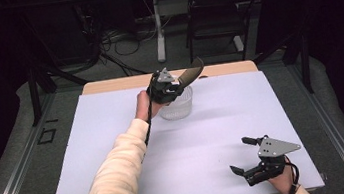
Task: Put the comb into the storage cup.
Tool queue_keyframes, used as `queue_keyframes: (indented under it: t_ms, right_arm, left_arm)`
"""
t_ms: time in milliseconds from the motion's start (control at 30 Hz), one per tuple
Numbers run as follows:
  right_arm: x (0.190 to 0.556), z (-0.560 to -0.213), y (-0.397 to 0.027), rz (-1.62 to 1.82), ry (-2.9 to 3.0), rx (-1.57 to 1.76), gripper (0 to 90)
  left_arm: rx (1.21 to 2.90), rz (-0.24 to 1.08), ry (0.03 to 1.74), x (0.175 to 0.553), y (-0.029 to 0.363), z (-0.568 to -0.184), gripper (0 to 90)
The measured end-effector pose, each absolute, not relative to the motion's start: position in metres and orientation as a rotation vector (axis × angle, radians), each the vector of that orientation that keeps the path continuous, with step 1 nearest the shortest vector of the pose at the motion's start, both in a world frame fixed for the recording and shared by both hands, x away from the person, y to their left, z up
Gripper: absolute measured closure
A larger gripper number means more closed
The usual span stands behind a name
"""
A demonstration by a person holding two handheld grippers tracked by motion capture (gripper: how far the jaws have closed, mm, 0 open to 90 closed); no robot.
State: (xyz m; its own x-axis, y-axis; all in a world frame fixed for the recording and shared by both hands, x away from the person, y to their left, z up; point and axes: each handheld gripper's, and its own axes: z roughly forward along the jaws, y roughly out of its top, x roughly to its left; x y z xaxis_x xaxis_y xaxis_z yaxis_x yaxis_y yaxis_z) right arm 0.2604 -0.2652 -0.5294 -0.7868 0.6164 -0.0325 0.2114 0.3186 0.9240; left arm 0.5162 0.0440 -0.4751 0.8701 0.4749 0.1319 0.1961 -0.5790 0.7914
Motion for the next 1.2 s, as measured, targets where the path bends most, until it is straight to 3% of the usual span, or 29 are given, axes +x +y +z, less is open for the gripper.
queue_keyframes:
  t_ms: [1200]
  right_arm:
    - [0.2605,-0.5295,-0.2656,1.461,2.206,0.736,0.3]
  left_arm:
    - [2.227,0.394,0.481,0.5185,0.0402,-0.4821,70.6]
